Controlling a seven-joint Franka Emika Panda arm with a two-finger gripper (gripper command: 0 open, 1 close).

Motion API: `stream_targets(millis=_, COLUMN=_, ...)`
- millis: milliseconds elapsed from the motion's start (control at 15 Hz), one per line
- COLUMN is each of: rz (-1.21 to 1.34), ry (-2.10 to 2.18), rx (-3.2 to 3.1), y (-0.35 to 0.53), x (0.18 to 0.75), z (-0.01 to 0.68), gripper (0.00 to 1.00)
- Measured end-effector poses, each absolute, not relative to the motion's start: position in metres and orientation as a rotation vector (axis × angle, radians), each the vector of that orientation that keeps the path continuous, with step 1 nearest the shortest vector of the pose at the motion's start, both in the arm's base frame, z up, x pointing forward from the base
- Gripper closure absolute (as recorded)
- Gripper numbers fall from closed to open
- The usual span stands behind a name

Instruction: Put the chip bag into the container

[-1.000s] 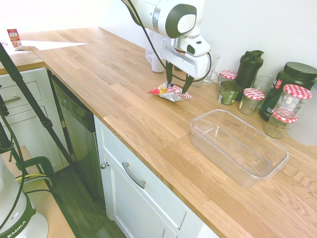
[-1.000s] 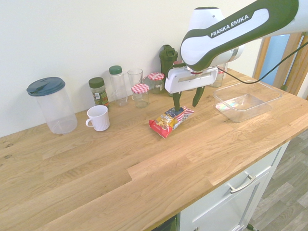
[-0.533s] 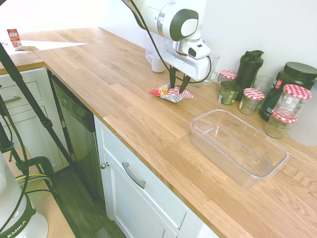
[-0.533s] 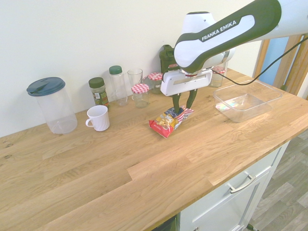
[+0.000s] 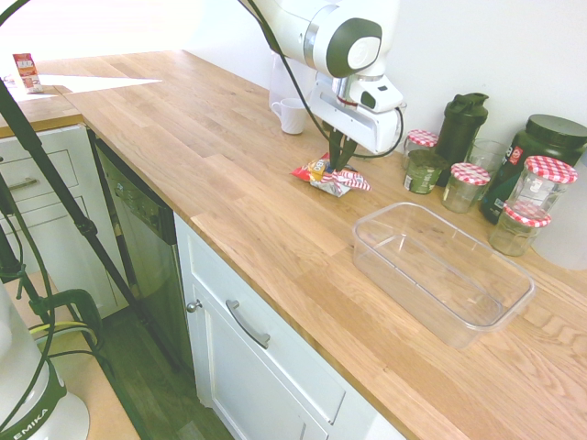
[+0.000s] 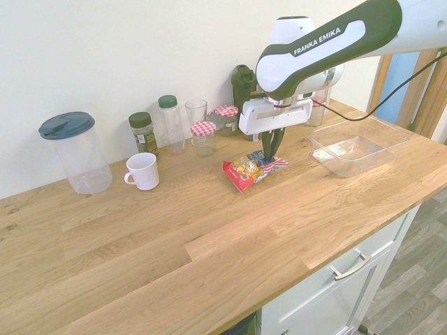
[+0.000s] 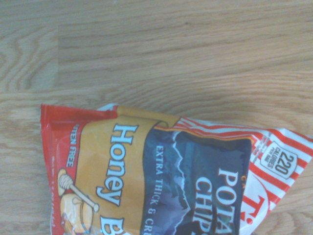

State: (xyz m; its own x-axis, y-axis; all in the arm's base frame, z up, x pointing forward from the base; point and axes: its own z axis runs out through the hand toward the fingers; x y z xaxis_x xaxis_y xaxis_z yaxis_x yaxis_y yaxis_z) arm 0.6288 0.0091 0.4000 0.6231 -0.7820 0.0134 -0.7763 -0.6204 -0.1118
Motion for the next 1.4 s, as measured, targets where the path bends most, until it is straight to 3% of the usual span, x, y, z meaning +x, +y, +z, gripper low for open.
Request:
stream_targets(millis=400, rz=-0.074, ry=1.319, rx=-2.747, y=-0.003, x=0.629, z=0.391, gripper=1.0)
stream_targets(millis=933, rz=-0.292, ry=1.253, rx=-2.732, y=0.005, x=0.592, z=0.507, gripper=1.0)
stream_targets(millis=1400, rz=-0.362, ry=1.396, rx=-2.629, y=-0.115, x=0.517, z=0.541, gripper=1.0)
